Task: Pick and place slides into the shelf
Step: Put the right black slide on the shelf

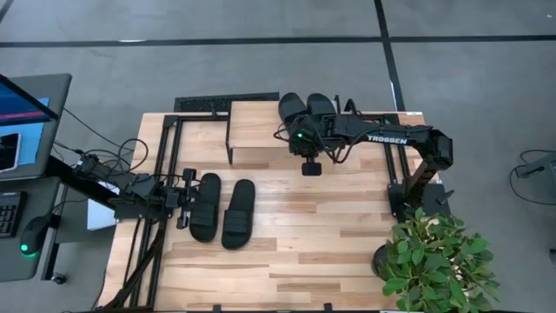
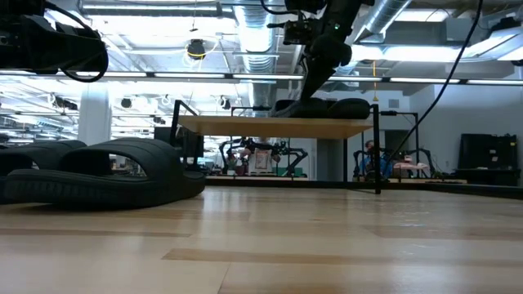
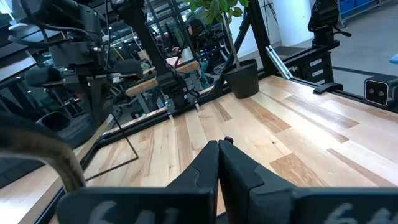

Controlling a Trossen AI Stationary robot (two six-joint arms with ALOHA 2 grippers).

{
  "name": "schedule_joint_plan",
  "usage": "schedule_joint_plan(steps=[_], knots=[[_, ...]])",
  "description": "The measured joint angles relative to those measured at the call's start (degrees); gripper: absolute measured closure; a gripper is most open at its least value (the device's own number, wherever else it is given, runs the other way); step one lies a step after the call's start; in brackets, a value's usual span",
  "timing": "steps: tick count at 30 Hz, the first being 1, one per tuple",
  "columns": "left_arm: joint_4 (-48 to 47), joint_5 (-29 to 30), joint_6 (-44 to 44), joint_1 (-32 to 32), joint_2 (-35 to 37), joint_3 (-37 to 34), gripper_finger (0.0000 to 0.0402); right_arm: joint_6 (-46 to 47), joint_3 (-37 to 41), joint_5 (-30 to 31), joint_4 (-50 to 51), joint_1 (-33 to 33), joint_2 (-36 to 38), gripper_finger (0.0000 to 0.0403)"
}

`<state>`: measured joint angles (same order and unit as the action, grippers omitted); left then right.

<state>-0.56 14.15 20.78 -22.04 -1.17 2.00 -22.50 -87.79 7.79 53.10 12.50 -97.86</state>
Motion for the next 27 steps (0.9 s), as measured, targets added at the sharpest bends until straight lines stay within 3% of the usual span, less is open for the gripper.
schedule_joint_plan(steps=[8, 15, 18, 21, 27], knots=[[0.02, 0.00, 0.00, -0.02, 0.00, 0.00, 0.0401, -1.51, 0.00, 0.49, -0.52, -3.97, 0.00, 0.0403], [0.00, 0.00, 0.00, -0.02, 0.00, 0.00, 0.0401, -1.25, -0.02, 13.87, -7.75, -4.93, 0.79, 0.0403], [0.00, 0.00, 0.00, -0.01, 0.00, 0.00, 0.0401, -1.13, -0.02, 16.06, -14.96, -3.62, 3.98, 0.0403], [0.00, 0.00, 0.00, -0.02, 0.00, 0.00, 0.0401, -1.04, -0.09, 12.28, -23.29, -1.39, 8.74, 0.0403], [0.00, 0.00, 0.00, -0.02, 0.00, 0.00, 0.0401, 1.50, 5.62, -3.42, -40.03, 3.46, 20.10, 0.0403]])
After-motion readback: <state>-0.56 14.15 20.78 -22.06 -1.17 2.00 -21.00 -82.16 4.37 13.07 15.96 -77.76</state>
